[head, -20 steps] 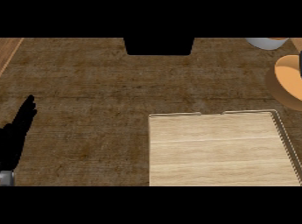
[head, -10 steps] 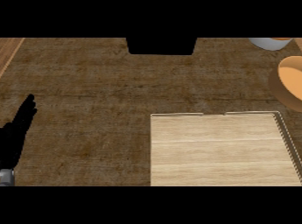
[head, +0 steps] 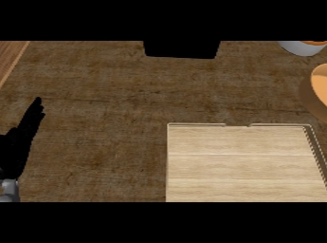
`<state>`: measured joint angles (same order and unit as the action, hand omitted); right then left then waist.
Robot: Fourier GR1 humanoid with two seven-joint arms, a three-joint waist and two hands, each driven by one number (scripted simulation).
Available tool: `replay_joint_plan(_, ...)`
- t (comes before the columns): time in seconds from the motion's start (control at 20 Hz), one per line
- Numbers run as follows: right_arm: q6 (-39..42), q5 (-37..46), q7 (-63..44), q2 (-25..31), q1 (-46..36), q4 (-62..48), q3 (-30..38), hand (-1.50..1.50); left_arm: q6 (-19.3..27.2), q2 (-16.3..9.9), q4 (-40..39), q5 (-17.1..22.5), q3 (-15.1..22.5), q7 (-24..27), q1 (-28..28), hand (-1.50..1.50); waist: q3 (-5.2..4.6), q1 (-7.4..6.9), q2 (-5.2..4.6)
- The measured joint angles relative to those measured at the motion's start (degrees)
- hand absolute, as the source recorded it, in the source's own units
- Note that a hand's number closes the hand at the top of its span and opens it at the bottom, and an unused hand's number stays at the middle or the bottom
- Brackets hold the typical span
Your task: Pick the squash from the tray and place it in the pot
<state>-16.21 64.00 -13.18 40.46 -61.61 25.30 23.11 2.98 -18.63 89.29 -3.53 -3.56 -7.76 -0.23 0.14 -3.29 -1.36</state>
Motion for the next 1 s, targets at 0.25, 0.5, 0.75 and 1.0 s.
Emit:
replay_joint_plan(0.25,-2.25,-1.69,3.88,1.57,0.30,-6.37,2.62,-1.50,0.17,0.75,-0.15,-0.76,0.87,0.03,-0.59,0.00,0.09,-0.63,-0.42)
replay_joint_plan(0.5,-2.65,-5.94,6.76,1.86,-0.19,-10.29,7.08,-1.50,-0.52,0.38,-0.51,-0.34,0.42,-0.15,-1.53,0.00,0.18,-1.21,-0.68)
replay_joint_plan(0.75,-2.67,-8.80,10.68,2.75,-0.45,-12.22,9.95,-1.50,-0.74,0.33,-0.91,-0.24,0.13,-0.24,-2.12,0.00,0.22,-1.55,-0.84)
replay_joint_plan(1.0,-6.38,-14.04,17.26,2.03,-1.65,-10.38,14.72,-1.50,-0.70,0.33,-1.34,-0.48,-0.06,0.07,-1.97,0.00,0.25,-1.18,-0.59)
